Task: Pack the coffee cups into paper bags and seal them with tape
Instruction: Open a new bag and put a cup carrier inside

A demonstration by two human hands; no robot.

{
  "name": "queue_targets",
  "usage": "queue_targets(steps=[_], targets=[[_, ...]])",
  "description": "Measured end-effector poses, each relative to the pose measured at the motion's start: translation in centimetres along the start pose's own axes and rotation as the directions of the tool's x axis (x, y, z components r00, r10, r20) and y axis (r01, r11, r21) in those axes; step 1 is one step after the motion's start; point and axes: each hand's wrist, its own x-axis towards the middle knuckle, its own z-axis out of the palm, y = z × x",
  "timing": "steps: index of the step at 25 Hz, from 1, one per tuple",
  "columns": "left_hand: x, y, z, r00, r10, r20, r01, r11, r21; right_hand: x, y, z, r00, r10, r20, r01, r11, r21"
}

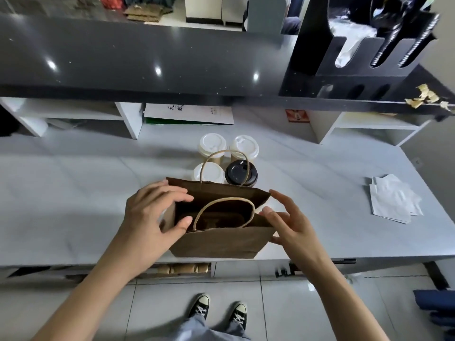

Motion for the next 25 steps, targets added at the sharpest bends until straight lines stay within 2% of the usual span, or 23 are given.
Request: queue_targets(steps=[4, 8, 12, 17, 21, 25], targets=[[0.0, -0.5, -0.3, 0.997, -0.044, 0.065, 0.038, 0.995, 0.090, 1.6, -1.6, -2.0, 1.000, -0.008, -0.019, 0.006, 0.998, -0.056], [-0.1, -0.6, -0.7, 0.974, -0.149, 0.170, 0.137, 0.987, 0.080, 6.4, -2.3, -3.3, 0.988, -0.113, -0.104, 0.074, 0.942, -0.326], [-0.4, -0.4, -0.9, 0.970, -0.156, 0.187, 0.138, 0.985, 0.106, 10.9, -2.2, -1.8, 0.981, -0.194, 0.012, 0.167, 0.808, -0.564], [-0.7, -0.3, -1.4, 0.963, -0.178, 0.205, 0.152, 0.979, 0.133, 13.5, -1.7, 0.3, 0.981, -0.159, 0.114, 0.191, 0.654, -0.732], [-0.8, -0.2, -1.4, 0.958, -0.183, 0.219, 0.156, 0.978, 0.136, 13.6, -2.1, 1.3, 0.982, -0.135, 0.136, 0.188, 0.547, -0.816], [-0.7, -0.3, -1.3, 0.958, -0.181, 0.222, 0.153, 0.978, 0.140, 13.7, -1.8, 1.7, 0.985, -0.113, 0.128, 0.168, 0.511, -0.843]])
